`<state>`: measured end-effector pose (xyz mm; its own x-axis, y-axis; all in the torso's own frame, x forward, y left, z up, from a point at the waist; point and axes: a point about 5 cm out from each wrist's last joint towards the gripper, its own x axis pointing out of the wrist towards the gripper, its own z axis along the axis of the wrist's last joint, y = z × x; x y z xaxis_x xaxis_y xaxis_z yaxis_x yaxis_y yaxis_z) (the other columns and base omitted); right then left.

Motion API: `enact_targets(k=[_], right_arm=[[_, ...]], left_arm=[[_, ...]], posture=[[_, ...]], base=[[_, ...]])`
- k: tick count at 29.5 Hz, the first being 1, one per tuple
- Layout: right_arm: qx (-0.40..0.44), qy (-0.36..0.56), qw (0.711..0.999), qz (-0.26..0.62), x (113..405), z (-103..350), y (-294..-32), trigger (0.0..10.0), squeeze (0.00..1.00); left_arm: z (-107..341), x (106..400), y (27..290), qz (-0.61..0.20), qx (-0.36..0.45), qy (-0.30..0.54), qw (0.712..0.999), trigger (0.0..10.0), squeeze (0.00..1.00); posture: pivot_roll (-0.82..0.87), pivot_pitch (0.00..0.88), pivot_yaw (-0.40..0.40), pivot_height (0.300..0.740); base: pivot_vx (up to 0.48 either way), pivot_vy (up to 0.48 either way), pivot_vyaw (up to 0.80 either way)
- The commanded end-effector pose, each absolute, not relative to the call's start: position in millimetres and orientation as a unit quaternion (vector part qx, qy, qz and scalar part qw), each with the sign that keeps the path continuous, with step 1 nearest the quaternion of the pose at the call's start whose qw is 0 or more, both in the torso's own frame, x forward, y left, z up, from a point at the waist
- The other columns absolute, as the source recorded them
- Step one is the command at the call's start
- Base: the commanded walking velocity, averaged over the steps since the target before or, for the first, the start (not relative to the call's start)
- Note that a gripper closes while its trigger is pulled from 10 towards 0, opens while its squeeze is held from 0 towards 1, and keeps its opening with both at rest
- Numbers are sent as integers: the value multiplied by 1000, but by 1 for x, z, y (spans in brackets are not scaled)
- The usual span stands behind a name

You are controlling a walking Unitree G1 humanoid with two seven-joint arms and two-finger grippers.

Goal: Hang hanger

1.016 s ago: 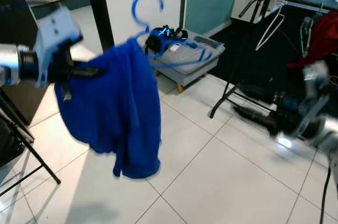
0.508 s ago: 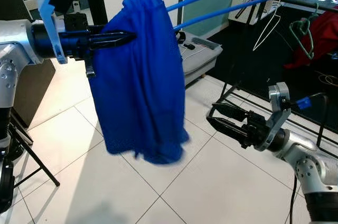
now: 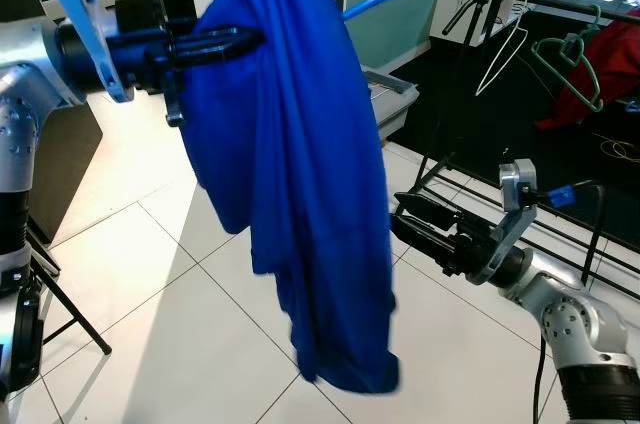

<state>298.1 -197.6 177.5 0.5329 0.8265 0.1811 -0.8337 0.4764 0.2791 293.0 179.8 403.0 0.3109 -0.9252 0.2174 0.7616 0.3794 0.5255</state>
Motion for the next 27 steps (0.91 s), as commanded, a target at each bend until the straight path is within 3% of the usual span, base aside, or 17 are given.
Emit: enact_targets(k=[1, 10, 27], right_arm=[[139, 19, 866, 481, 300, 166, -187, 10000, 0], [125, 26, 843, 522, 295, 164, -167, 10000, 0], [97, 18, 830, 549, 295, 172, -158, 10000, 0]], left_arm=[[416, 285, 178, -536, 157, -283, 780, 10000, 0], [422, 284, 170, -535, 145, -300, 777, 10000, 0], [417, 286, 150, -540, 118, -310, 774, 10000, 0]], posture=[[23, 75, 14, 740], [24, 74, 17, 740], [23, 76, 13, 740]], base=[[0, 0, 0], [0, 0, 0], [0, 0, 0]])
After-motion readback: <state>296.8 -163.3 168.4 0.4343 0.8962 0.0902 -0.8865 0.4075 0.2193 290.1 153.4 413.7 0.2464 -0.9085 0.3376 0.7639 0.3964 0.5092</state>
